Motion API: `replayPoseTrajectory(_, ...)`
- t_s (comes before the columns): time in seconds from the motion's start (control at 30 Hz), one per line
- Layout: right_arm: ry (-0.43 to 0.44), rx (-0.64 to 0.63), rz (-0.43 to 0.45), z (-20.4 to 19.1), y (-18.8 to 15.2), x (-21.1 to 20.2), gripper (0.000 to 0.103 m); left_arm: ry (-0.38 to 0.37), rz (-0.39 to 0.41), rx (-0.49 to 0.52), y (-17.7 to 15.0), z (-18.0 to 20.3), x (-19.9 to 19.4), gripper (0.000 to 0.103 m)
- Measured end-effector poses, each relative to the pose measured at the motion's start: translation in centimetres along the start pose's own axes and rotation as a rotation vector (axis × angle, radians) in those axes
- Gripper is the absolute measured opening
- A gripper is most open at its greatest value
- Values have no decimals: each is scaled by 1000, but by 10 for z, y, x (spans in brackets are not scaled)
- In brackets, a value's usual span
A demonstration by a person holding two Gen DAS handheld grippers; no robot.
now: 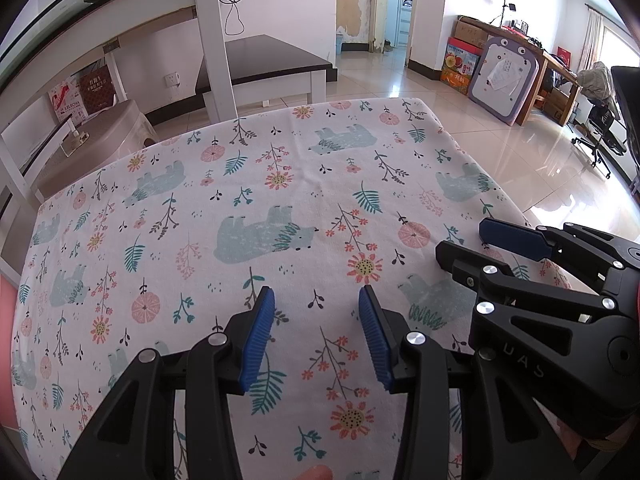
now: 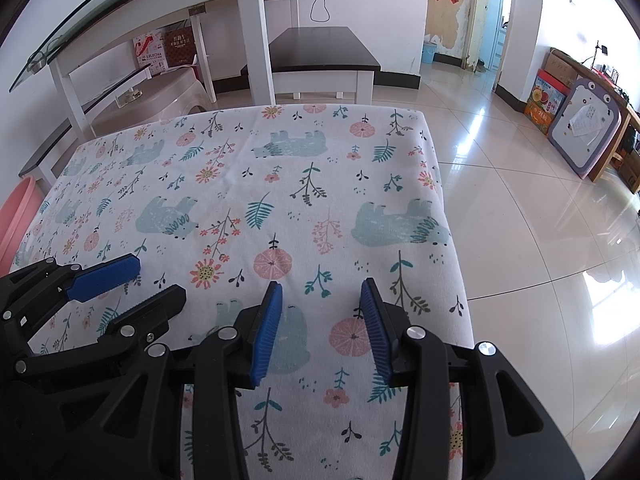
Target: Collect trash
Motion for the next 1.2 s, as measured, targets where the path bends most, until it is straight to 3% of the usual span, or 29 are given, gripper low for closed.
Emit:
replayPoseTrajectory(0.57,-24,12,-5,-1,-2,-3,44,46,10,-57,-1,-8,-8,43)
replayPoseTrajectory(1.2,-40,19,-7,-5,-7,-7,45,31,8,-41,0,-9,-9,42)
Point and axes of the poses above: each gripper's, at about its wrist camera, not at the fingertips, and x roughly the way its jaws point, z to its right, y to its top, the point moved 10 cm from there along x, roughly the way its jaws point, and after that the axes turned 13 degrees about -x, right-handed, at the moved point
